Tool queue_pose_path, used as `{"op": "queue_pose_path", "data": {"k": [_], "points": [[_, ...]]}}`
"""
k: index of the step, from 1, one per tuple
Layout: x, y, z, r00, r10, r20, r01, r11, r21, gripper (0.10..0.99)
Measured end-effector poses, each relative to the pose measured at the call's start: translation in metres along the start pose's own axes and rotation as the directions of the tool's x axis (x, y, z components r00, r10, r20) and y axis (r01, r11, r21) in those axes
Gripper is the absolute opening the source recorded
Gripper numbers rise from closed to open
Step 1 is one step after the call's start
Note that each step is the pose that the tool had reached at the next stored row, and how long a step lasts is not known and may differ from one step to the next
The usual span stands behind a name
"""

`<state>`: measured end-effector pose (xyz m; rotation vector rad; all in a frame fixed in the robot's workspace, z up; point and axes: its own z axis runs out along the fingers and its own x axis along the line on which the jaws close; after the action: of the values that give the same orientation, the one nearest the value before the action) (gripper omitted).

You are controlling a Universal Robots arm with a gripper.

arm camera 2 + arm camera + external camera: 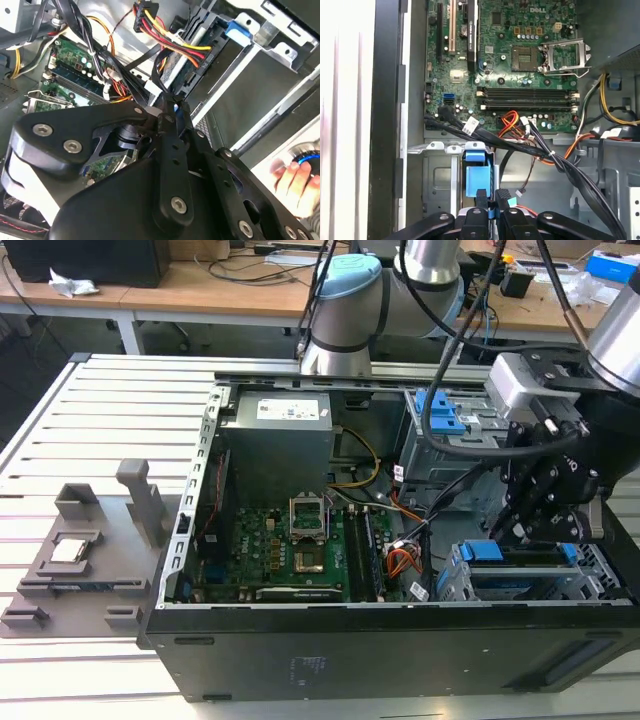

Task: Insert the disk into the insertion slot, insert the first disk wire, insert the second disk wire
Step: 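Insert the second disk wire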

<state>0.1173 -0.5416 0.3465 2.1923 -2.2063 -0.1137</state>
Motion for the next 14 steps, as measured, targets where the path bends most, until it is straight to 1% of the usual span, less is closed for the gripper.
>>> {"op": "queue_pose_path", "data": {"k": [2, 3, 4, 6, 10, 14], "points": [[0.0019, -0.0051, 0.0011, 0.9999, -0.001, 0.0154, 0.001, 1.0, -0.003, 0.184], [0.0024, -0.0097, 0.0021, 0.9998, -0.001, 0.0212, 0.001, 1.0, -0.004, 0.184], [0.0025, -0.0129, 0.0023, 0.9998, -0.001, 0.0216, 0.001, 1.0, -0.005, 0.184], [0.0024, -0.0165, 0.0029, 0.9998, -0.001, 0.0219, 0.002, 1.0, -0.006, 0.184], [0.0026, -0.0186, 0.0043, 0.9998, -0.001, 0.0215, 0.001, 1.0, -0.006, 0.184], [0.0026, -0.0187, 0.0044, 0.9998, -0.001, 0.0217, 0.001, 1.0, -0.006, 0.184]]}}
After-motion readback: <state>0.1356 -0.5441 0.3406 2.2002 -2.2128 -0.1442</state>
